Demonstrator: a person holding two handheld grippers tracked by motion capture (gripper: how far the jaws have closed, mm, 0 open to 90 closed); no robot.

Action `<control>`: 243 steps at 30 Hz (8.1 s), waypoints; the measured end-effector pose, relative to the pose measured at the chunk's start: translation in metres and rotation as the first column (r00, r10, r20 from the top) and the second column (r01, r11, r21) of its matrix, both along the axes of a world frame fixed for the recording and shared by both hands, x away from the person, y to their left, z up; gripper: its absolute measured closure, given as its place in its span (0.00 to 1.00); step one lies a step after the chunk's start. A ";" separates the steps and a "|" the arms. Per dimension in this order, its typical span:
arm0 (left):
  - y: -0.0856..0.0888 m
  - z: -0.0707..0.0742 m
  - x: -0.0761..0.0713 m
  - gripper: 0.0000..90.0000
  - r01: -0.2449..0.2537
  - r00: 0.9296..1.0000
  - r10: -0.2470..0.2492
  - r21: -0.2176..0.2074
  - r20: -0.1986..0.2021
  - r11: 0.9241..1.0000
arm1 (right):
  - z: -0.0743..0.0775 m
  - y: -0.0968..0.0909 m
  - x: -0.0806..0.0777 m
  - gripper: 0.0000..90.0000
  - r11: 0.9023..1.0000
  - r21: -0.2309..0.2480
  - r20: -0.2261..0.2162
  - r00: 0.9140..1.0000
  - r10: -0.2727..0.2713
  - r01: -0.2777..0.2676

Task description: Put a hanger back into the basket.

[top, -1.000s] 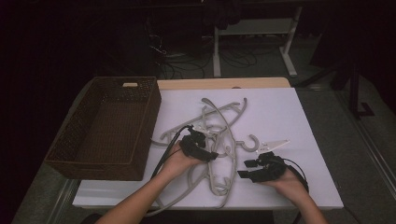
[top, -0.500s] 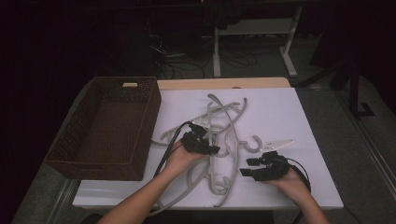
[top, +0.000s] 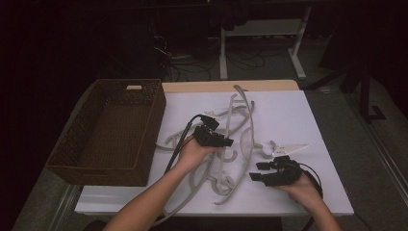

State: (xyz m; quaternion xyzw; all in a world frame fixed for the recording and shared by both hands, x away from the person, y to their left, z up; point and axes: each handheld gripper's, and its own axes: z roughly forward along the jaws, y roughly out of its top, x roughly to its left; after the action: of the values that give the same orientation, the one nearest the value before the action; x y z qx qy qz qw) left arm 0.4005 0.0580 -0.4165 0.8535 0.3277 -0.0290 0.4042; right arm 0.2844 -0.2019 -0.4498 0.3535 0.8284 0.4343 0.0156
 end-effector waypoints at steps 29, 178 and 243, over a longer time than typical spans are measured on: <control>-0.063 -0.018 0.041 0.59 0.055 0.987 -0.079 0.173 0.138 0.983 | 0.007 -0.010 -0.005 0.49 1.000 0.019 0.043 0.999 -0.024 0.023; 0.284 0.181 -0.055 0.92 -0.090 0.960 0.127 -0.156 0.251 0.984 | 0.026 -0.061 -0.002 0.26 0.939 0.065 0.209 0.915 -0.345 0.339; 0.310 0.106 -0.035 0.22 -0.240 0.939 0.257 -0.101 0.227 0.965 | 0.022 -0.054 0.002 0.26 0.947 0.035 0.185 0.929 -0.320 0.319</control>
State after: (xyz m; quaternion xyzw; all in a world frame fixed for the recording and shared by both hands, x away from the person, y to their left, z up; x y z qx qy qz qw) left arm 0.3659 0.3678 -0.3106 0.7873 0.3808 0.1130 0.4715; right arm 0.2864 -0.2560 -0.4277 0.4408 0.7538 0.4591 0.1635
